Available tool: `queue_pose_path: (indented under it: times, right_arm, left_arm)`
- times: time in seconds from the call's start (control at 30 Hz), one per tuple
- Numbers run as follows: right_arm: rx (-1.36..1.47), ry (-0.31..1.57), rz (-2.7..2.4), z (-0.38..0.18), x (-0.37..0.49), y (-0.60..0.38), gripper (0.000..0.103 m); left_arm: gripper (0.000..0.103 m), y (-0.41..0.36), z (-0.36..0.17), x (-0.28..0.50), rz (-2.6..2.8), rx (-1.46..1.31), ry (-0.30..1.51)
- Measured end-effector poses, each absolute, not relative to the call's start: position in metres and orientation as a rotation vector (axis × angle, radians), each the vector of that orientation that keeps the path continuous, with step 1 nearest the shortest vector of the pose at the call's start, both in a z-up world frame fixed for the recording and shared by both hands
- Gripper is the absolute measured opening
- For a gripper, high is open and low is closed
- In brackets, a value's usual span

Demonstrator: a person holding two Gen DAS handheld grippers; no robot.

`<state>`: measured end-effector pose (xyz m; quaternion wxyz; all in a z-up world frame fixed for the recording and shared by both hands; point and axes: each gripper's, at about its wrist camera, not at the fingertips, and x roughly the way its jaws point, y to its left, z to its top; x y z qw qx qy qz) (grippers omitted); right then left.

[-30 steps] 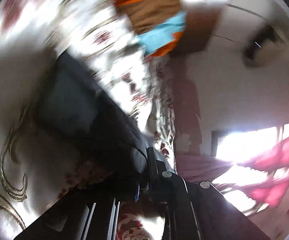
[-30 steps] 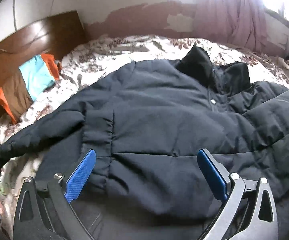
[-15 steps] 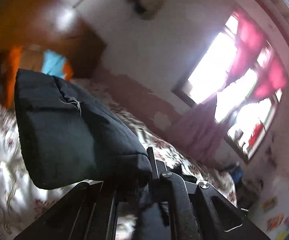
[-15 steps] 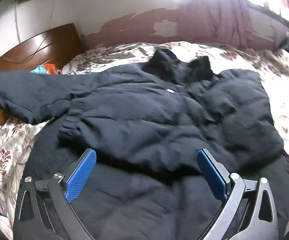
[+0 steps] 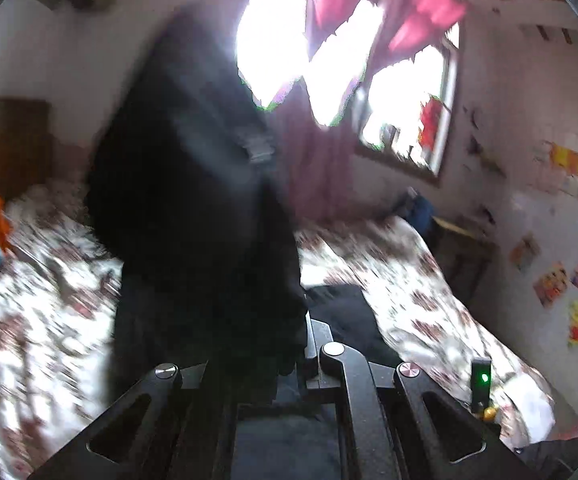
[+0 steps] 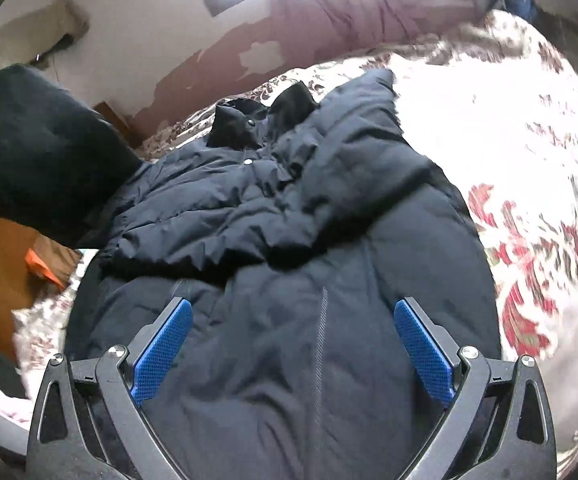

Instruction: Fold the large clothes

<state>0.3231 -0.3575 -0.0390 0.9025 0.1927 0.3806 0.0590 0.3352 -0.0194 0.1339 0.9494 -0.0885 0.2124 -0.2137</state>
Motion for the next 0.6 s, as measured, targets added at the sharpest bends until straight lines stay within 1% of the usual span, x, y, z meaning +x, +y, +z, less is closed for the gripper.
queue_pose_path:
  times: [0.13,0.27,0.4,0.47,0.6]
  right_arm:
    - [0.516,0.786,0.187,-0.052,0.308,-0.377,0.099]
    - [0.585,0.819,0.281,-0.065,0.300,-0.386,0.099]
    - [0.584,0.855,0.342,-0.072,0.293,-0.386,0.099]
    - [0.585,0.870,0.361,-0.073,0.291,-0.386,0.099]
    - [0.581,0.892,0.372,-0.077,0.293,-0.381,0.099]
  left_arm:
    - [0.007,-0.070,0.098,0.346,-0.486,-0.146,0.559]
    - [0.009,-0.107,0.045,0.365,-0.469,-0.148,0.774]
    - [0.009,-0.126,-0.008,0.374,-0.392,-0.122,0.977]
    - [0.009,-0.123,-0.022,0.372,-0.377,-0.128,1.008]
    - [0.011,-0.116,-0.030,0.362,-0.401,-0.138,1.016]
